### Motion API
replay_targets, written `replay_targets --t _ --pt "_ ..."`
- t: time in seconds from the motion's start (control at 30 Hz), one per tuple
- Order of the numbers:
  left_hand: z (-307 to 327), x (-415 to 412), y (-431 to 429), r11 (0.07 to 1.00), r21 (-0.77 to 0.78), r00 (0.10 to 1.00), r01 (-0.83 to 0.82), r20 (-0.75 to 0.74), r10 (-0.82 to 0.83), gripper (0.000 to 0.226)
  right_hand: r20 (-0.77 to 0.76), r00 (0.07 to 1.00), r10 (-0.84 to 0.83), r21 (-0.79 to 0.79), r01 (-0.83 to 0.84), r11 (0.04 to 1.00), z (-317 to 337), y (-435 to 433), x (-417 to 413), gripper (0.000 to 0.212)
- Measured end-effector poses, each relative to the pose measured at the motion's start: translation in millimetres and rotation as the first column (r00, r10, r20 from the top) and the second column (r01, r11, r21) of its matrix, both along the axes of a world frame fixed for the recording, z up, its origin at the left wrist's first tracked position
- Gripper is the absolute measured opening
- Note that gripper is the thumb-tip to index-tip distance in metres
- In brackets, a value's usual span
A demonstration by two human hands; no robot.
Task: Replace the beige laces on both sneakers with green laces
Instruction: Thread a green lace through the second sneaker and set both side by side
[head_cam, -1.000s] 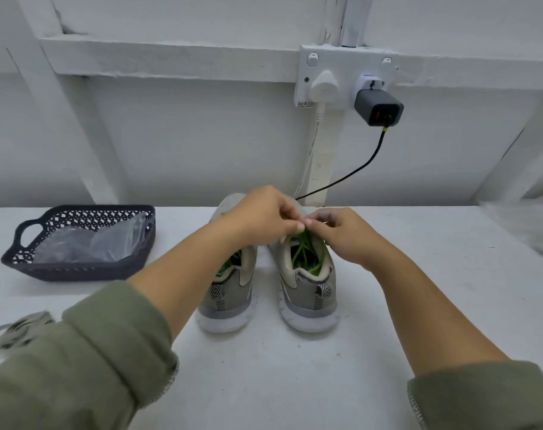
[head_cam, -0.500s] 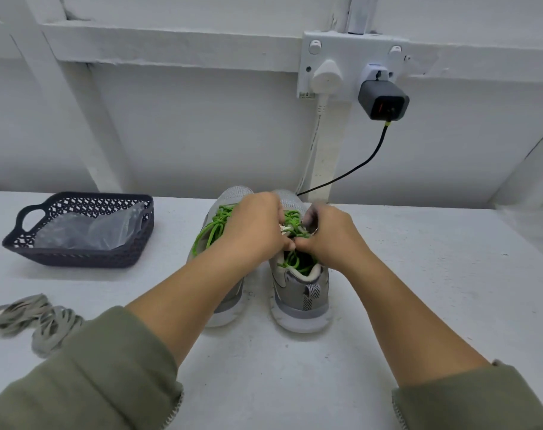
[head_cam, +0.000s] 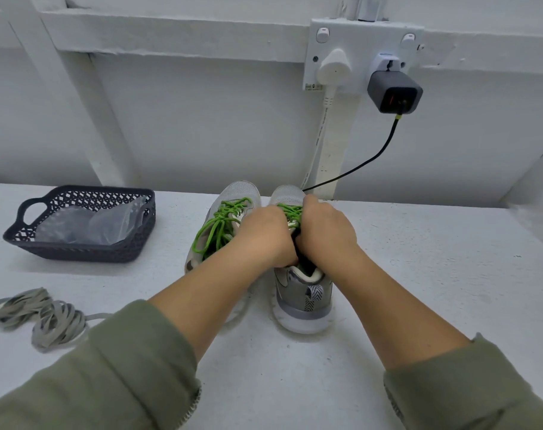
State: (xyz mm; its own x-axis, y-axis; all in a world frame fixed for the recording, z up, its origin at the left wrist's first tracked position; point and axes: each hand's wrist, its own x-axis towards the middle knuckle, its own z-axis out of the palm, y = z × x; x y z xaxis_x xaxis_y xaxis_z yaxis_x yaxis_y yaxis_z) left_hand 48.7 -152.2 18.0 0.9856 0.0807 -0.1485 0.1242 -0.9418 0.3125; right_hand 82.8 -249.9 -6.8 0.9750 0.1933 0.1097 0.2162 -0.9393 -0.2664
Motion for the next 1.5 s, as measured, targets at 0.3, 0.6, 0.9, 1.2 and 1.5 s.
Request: replay_targets --t 0.3,0.6,0.9,1.2,1.5 --pt "7 4 5 1.000 -0.013 0.997 0.019 -0.076 -0.019 0.025 -0.421 0.888 0.184 0.398 -0.002 0.917 35 -56 -14 0.015" --pt "22 5 29 0.983 -0.129 0.988 0.131 -0.065 -0.140 0.015 -0.331 0.943 0.011 0.406 0.132 0.904 21 -43 -11 0.022" --pt "14 -1 36 0.960 -0.242 0.989 0.138 -0.019 -0.147 0.009 -0.528 0.813 0.246 0.611 0.162 0.775 26 -59 -13 0.020" --pt "15 -5 41 0.959 -0.248 0.991 0.137 0.037 -0.132 0.021 -0.213 0.968 -0.135 0.179 0.175 0.968 3 -20 -8 0.040" --pt "26 -26 123 0.988 -0.034 0.974 -0.153 -0.177 0.144 0.051 -0.523 0.852 -0.036 0.380 0.271 0.884 6 -30 -21 0.018"
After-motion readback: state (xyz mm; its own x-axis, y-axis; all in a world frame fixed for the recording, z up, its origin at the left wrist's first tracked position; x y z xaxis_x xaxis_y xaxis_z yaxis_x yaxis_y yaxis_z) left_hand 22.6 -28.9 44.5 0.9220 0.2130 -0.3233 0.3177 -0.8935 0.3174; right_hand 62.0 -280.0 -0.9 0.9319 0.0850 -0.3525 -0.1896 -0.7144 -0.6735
